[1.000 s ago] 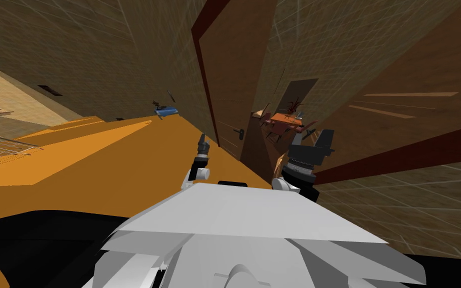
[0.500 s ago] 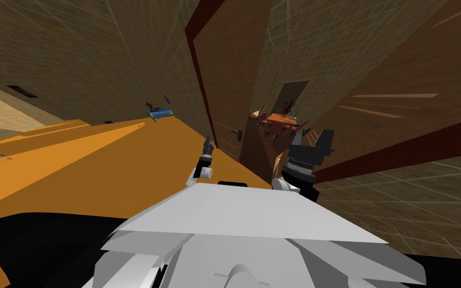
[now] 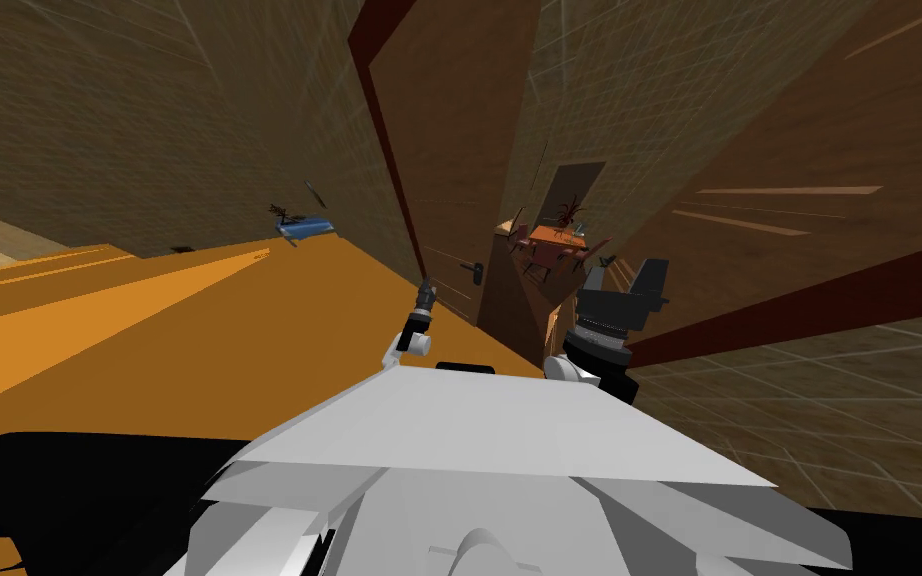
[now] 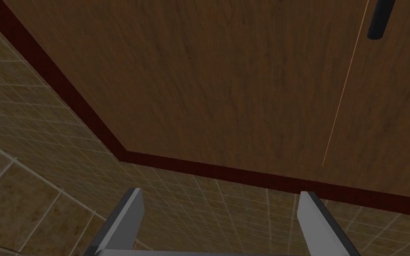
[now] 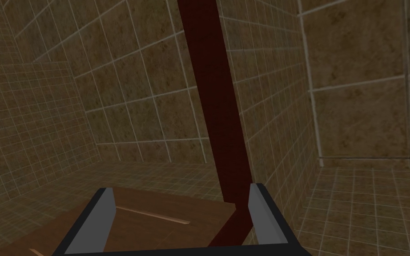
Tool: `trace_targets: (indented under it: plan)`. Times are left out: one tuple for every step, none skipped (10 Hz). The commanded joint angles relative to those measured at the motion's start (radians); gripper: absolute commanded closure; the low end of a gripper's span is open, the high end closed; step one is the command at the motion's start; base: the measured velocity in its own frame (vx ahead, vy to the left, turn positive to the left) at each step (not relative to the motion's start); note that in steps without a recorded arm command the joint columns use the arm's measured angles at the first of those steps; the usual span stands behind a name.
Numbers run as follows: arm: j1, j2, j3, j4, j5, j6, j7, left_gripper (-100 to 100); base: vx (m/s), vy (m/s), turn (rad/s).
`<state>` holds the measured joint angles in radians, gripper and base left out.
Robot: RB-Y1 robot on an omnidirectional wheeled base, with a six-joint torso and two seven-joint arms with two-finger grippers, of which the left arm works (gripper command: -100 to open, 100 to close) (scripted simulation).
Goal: Push the door open
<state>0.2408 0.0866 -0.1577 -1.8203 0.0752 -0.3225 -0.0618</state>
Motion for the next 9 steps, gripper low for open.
trace_targets:
  plan:
    - [-0.017,0.005,-0.017,0.037,0.000,0.004,0.010,-100,0.092,0.058,-0.107]
    - [-0.029,0.006,-0.028,0.060,-0.001,0.007,0.015,-100,0.086,0.058,-0.114]
    - [-0.041,0.008,-0.038,0.084,-0.001,0.009,0.020,-100,0.077,0.046,-0.106]
    - [-0.053,0.010,-0.048,0.107,-0.002,0.012,0.025,-100,0.077,0.048,-0.111]
    - [-0.065,0.012,-0.058,0.129,-0.002,0.015,0.030,-100,0.090,0.064,-0.115]
    - [-0.076,0.013,-0.068,0.152,-0.003,0.017,0.034,-100,0.103,0.070,-0.115]
    - [-0.088,0.015,-0.078,0.175,-0.003,0.020,0.039,-100,0.105,0.052,-0.105]
    - [-0.099,0.016,-0.088,0.196,-0.003,0.022,0.044,-100,0.089,0.060,-0.084]
    - [-0.110,0.017,-0.097,0.218,-0.004,0.025,0.048,-100,0.085,0.060,-0.089]
